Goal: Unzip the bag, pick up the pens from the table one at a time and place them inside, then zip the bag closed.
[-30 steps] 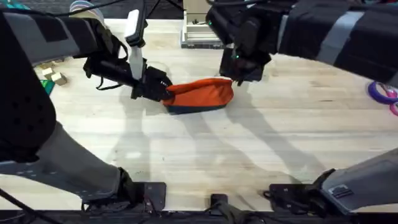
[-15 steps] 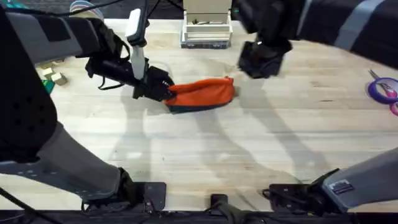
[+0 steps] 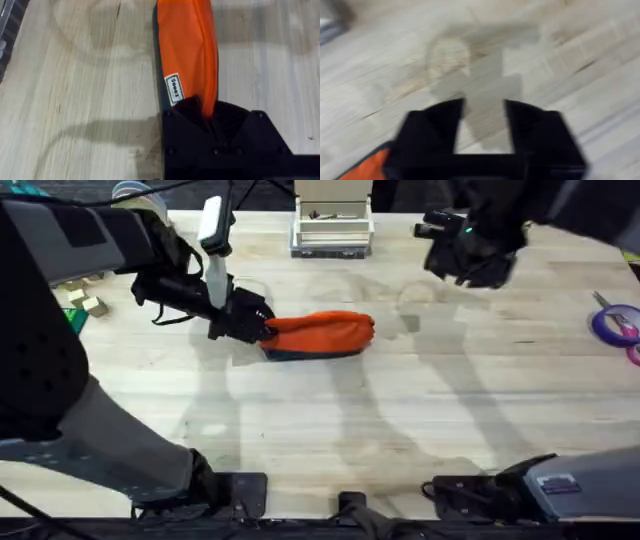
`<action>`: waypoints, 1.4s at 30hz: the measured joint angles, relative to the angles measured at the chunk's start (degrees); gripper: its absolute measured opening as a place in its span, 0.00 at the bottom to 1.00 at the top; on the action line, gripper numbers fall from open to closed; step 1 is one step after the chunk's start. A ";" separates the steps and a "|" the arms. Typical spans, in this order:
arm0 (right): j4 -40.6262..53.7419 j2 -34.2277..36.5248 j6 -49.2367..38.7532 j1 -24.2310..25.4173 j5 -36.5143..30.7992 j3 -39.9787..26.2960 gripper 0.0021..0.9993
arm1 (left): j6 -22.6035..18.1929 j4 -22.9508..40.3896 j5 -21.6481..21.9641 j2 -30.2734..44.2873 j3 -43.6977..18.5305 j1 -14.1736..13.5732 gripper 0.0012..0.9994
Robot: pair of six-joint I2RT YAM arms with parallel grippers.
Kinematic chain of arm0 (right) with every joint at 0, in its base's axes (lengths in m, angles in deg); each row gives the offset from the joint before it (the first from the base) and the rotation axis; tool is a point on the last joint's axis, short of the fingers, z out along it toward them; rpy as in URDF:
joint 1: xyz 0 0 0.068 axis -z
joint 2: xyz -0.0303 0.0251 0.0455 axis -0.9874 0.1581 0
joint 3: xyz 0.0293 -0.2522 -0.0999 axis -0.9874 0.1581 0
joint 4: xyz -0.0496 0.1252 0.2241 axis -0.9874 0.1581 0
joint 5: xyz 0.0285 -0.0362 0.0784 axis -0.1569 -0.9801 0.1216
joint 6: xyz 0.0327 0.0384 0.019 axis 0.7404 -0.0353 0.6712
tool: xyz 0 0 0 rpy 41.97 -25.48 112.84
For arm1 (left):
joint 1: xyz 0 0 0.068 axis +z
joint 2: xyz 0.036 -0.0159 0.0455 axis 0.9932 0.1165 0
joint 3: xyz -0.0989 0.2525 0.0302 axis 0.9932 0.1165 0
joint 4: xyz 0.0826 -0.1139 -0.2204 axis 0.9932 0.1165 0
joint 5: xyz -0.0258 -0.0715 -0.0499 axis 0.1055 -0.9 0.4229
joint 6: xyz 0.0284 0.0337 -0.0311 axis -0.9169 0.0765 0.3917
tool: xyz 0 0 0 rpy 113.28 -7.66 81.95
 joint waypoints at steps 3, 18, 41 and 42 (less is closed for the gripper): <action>-0.79 -8.23 -6.44 -3.33 -0.07 0.00 1.00 | 0.00 0.00 0.00 0.00 0.00 0.00 0.04; -0.68 -13.28 -9.32 -5.07 1.36 0.00 1.00 | 0.02 0.20 0.24 0.00 0.00 0.00 0.99; 7.09 -35.21 -24.21 -5.34 13.47 0.00 1.00 | 21.52 10.96 11.33 -32.60 -6.23 0.00 1.00; 7.93 -35.83 -24.68 -5.34 13.55 0.00 1.00 | 23.29 11.24 12.13 -34.24 -6.23 0.00 1.00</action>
